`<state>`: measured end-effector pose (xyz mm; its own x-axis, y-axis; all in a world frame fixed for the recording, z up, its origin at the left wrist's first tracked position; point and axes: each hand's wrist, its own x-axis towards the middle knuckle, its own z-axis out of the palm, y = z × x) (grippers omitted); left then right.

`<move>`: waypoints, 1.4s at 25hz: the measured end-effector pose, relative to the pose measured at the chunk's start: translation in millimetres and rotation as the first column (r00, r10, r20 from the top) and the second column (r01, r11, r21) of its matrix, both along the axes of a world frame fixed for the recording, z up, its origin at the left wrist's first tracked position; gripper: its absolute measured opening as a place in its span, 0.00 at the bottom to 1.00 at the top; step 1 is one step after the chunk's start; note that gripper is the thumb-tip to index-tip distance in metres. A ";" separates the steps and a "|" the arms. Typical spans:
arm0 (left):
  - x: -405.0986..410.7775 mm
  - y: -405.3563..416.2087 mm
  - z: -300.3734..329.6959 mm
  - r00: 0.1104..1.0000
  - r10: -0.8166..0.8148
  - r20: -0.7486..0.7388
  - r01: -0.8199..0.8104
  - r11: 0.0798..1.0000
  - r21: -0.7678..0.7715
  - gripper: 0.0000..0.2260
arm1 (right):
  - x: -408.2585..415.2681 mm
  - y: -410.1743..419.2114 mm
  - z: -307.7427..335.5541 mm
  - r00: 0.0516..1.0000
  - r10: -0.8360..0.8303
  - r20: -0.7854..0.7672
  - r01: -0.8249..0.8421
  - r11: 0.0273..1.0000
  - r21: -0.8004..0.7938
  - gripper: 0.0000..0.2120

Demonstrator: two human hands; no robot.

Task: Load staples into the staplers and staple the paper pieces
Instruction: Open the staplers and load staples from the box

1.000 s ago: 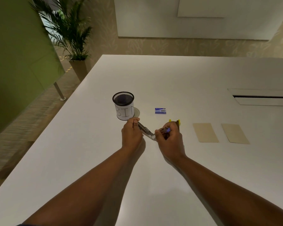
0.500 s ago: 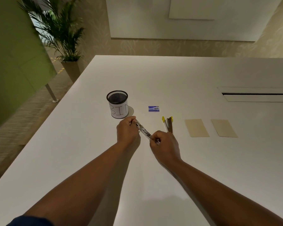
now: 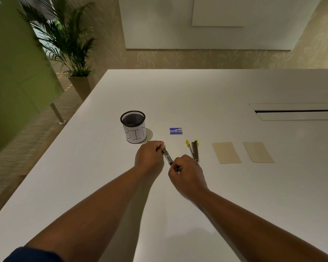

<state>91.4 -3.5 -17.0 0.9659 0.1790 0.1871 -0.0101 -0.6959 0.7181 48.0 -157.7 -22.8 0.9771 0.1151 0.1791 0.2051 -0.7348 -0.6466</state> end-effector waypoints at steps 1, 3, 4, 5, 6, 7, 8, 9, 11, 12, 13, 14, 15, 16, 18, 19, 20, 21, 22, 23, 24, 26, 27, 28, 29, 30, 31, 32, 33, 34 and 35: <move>1.1 -0.4 -0.1 1.000 -0.018 0.004 0.018 0.999 0.039 0.10 | 0.5 -0.6 -0.4 1.000 0.007 0.006 -0.007 1.000 0.004 0.06; 2.3 1.5 0.7 0.998 -0.056 0.013 0.053 0.986 0.159 0.07 | -0.1 -1.0 0.2 0.999 0.026 0.019 -0.026 1.000 0.014 0.06; 2.2 3.3 1.2 0.997 -0.067 0.033 0.058 0.971 0.232 0.06 | -0.5 -1.1 0.8 0.999 0.038 0.027 -0.038 0.999 0.018 0.07; 2.7 5.5 0.3 0.994 -0.088 0.065 0.065 0.951 0.301 0.08 | -0.2 -1.6 0.4 0.998 0.051 0.037 -0.052 0.998 0.020 0.07; 3.0 7.5 -0.3 0.990 -0.108 0.096 0.069 0.935 0.349 0.10 | -0.3 -1.7 0.7 0.997 0.062 0.040 -0.063 0.998 0.020 0.08; 4.8 9.9 -2.4 0.986 -0.123 0.113 0.074 0.927 0.367 0.12 | 0.4 -1.9 0.4 0.996 0.074 0.044 -0.075 0.997 0.021 0.09; 6.8 11.9 -3.9 0.986 -0.129 0.110 0.081 0.929 0.360 0.12 | 0.8 -2.1 0.2 0.996 0.083 0.045 -0.084 0.996 0.021 0.10; 9.0 13.9 -6.4 0.985 -0.136 0.106 0.094 0.938 0.334 0.11 | 1.0 -2.4 -0.6 0.994 0.095 0.047 -0.096 0.995 0.025 0.10; 11.3 15.8 -10.5 0.985 -0.136 0.108 0.104 0.960 0.259 0.10 | 0.9 -2.0 -0.7 0.993 0.109 0.045 -0.111 0.993 0.038 0.07; 11.8 15.8 -10.2 0.986 -0.124 0.115 0.094 0.966 0.239 0.11 | 1.3 -1.6 -0.4 0.993 0.107 0.041 -0.109 0.993 0.052 0.04; 12.7 16.0 -9.8 0.985 -0.118 0.125 0.086 0.967 0.238 0.11 | 2.0 -1.5 -1.1 0.995 0.096 0.034 -0.098 0.993 0.070 0.03; 13.4 16.3 -8.7 0.984 -0.120 0.135 0.084 0.965 0.247 0.09 | 2.2 -1.5 -0.9 0.997 0.077 0.016 -0.078 0.994 0.080 0.05; 14.5 16.5 -8.1 0.981 -0.132 0.144 0.092 0.962 0.257 0.08 | 2.6 -1.5 -0.6 0.998 0.063 -0.010 -0.062 0.995 0.082 0.08; 14.7 15.8 -5.8 0.980 -0.139 0.142 0.097 0.958 0.268 0.09 | 3.2 -1.5 -0.2 0.998 0.053 -0.041 -0.050 0.996 0.071 0.11; 14.4 14.6 -4.6 0.981 -0.139 0.135 0.099 0.958 0.268 0.10 | 4.4 0.6 3.8 0.995 0.049 -0.093 -0.046 0.999 0.027 0.17; 15.4 14.7 -5.5 0.981 -0.140 0.137 0.100 0.958 0.268 0.10 | 5.7 1.9 8.0 0.990 0.052 -0.130 -0.051 0.999 0.007 0.20; 16.1 14.9 -6.1 0.980 -0.140 0.142 0.098 0.958 0.270 0.10 | 8.7 3.3 14.7 0.980 0.062 -0.187 -0.065 0.998 -0.008 0.23; 17.1 15.5 -6.7 0.979 -0.141 0.150 0.097 0.957 0.273 0.11 | 14.4 4.6 22.0 0.963 0.078 -0.257 -0.085 0.996 -0.017 0.27; 16.8 15.0 -5.1 0.977 -0.144 0.155 0.098 0.956 0.275 0.11 | 21.6 5.3 29.2 0.939 0.099 -0.330 -0.114 0.993 -0.027 0.31; 16.6 14.9 -3.7 0.975 -0.151 0.166 0.101 0.955 0.279 0.11 | 29.0 5.9 35.8 0.912 0.127 -0.389 -0.155 0.987 -0.039 0.35; 16.7 15.1 -2.6 0.972 -0.159 0.174 0.106 0.953 0.283 0.11 | 35.3 6.0 42.2 0.887 0.161 -0.432 -0.204 0.977 -0.056 0.39; 18.0 16.4 -2.8 0.970 -0.167 0.177 0.114 0.955 0.274 0.09 | 47.1 6.2 52.6 0.844 0.224 -0.488 -0.299 0.951 -0.081 0.42; 18.8 17.2 -4.3 0.971 -0.166 0.174 0.116 0.957 0.265 0.09 | 51.9 6.3 56.4 0.824 0.254 -0.507 -0.341 0.936 -0.085 0.44; 19.1 17.4 -5.5 0.972 -0.163 0.169 0.116 0.960 0.256 0.09 | 55.5 6.5 59.8 0.808 0.276 -0.521 -0.372 0.924 -0.087 0.44; 19.6 17.5 -6.4 0.973 -0.162 0.166 0.119 0.962 0.246 0.10 | 58.4 7.0 61.9 0.796 0.291 -0.530 -0.394 0.915 -0.089 0.45; 19.7 17.6 -6.3 0.973 -0.164 0.163 0.122 0.963 0.240 0.09 | 60.1 7.7 64.0 0.789 0.299 -0.536 -0.409 0.908 -0.096 0.45; 19.8 17.7 -6.1 0.972 -0.167 0.163 0.125 0.963 0.238 0.09 | 61.6 8.1 64.7 0.785 0.299 -0.542 -0.415 0.904 -0.103 0.45; 20.3 18.2 -6.6 0.972 -0.170 0.164 0.127 0.962 0.241 0.08 | 62.6 8.3 64.5 0.782 0.295 -0.548 -0.419 0.901 -0.112 0.46; 20.5 18.3 -7.1 0.971 -0.172 0.167 0.129 0.961 0.244 0.08 | 63.3 8.2 63.5 0.782 0.291 -0.551 -0.421 0.899 -0.121 0.46; 20.5 18.1 -7.1 0.971 -0.173 0.166 0.130 0.961 0.244 0.08 | 63.8 7.9 62.4 0.783 0.288 -0.551 -0.422 0.897 -0.131 0.47; 20.4 18.2 -7.3 0.971 -0.171 0.166 0.129 0.962 0.240 0.08 | 64.5 7.7 61.7 0.785 0.289 -0.548 -0.426 0.894 -0.139 0.47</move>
<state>111.9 14.7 -24.3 0.9233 -0.0328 0.3827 -0.2439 -0.8198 0.5181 112.5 -150.0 38.9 0.7987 0.4464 -0.4035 0.1830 -0.8190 -0.5439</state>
